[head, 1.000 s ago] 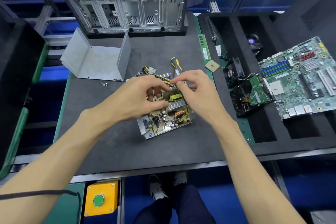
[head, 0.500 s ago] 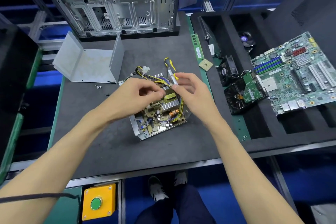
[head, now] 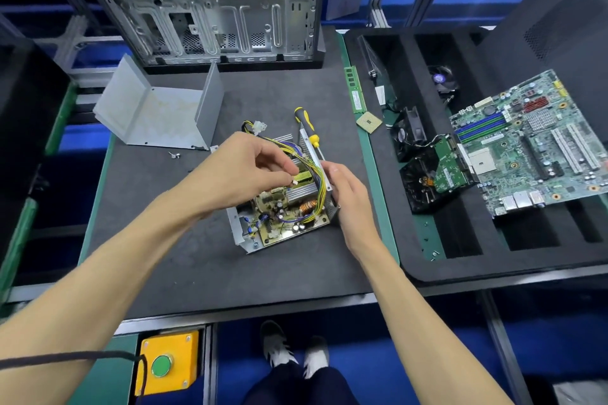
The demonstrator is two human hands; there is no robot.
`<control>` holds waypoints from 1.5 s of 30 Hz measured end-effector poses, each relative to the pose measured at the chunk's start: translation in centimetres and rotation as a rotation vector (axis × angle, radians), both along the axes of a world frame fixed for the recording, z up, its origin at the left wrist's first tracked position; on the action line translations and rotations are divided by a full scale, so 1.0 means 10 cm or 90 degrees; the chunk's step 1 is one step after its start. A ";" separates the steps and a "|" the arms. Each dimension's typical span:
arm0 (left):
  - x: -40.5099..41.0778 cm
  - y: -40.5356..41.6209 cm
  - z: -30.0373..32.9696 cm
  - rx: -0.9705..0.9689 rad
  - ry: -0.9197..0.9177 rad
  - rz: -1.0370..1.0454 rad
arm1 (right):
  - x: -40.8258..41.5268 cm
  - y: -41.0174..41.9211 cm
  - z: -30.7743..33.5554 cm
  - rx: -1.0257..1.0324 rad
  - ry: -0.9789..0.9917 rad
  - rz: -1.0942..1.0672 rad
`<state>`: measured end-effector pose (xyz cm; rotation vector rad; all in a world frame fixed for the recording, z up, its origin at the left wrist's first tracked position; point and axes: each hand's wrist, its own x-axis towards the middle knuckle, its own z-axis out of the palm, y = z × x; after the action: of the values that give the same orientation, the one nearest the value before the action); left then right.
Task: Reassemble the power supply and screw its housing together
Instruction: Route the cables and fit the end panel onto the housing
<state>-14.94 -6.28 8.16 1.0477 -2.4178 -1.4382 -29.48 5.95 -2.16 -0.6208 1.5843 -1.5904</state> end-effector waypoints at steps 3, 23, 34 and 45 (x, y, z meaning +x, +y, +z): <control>-0.03 0.07 -0.02 -0.190 -0.097 -0.038 | 0.01 0.00 -0.02 -0.011 0.017 -0.007; 0.13 0.38 -0.34 -0.283 -0.123 -0.023 | -0.04 0.02 -0.26 -0.100 0.091 0.000; 0.09 0.39 -0.26 -0.515 -0.136 -0.133 | -0.05 0.04 -0.22 -0.138 0.100 0.010; 0.08 0.40 -0.24 -0.529 -0.006 -0.161 | -0.06 0.04 -0.24 -0.126 0.075 0.016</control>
<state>-14.14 -2.23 5.76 0.5533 -2.7829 -0.3388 -30.09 6.35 -4.53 -0.8513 1.5061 -1.7326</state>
